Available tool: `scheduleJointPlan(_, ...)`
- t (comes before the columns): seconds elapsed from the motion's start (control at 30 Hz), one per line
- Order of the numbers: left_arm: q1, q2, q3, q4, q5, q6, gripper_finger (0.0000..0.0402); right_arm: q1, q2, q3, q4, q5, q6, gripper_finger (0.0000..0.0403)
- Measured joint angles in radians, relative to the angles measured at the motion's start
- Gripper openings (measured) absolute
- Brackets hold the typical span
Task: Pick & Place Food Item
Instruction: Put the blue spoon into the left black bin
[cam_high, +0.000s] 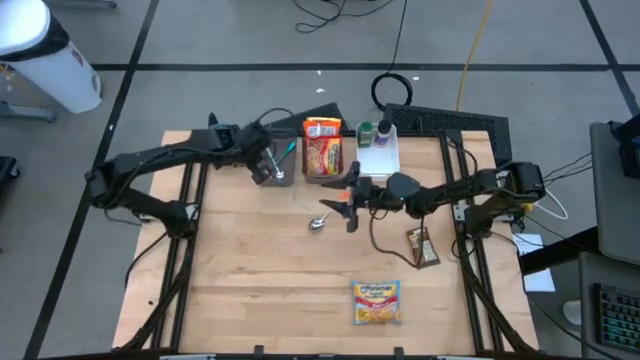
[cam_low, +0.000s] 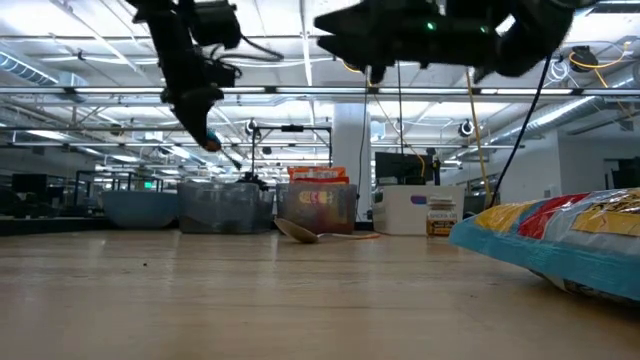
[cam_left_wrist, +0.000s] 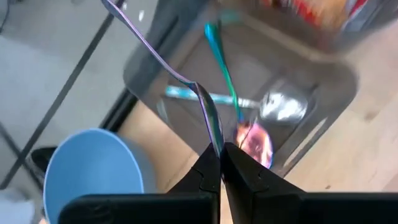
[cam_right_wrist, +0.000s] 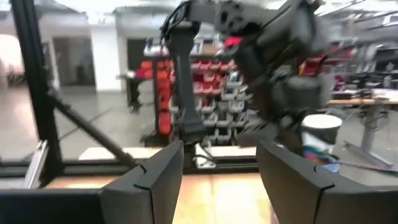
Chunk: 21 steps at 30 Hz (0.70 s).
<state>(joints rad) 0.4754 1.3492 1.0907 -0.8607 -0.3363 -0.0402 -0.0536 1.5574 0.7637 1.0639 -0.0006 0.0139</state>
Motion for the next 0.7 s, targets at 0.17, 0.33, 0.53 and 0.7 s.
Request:
scheduleJointPlan(0.17,-0.021,0.094,0.023,-0.050,-0.024,-0.009,0.0006,-0.013,0.000,-0.156,0.235,0.081,0.036,0.0196)
scheduleJointPlan(0.33,-0.040,0.162,0.066,-0.088,-0.033,-0.025,0.0006,-0.026,0.000,-0.272,0.351,0.134,0.092,0.0196)
scheduleJointPlan(0.53,-0.053,0.236,0.121,-0.134,0.012,-0.034,0.0006,-0.032,0.000,-0.333,0.384,0.134,0.132,0.0196)
scheduleJointPlan(0.7,-0.057,0.292,0.146,-0.146,-0.008,-0.009,0.0006,-0.032,0.000,-0.339,0.385,0.131,0.131,0.0196)
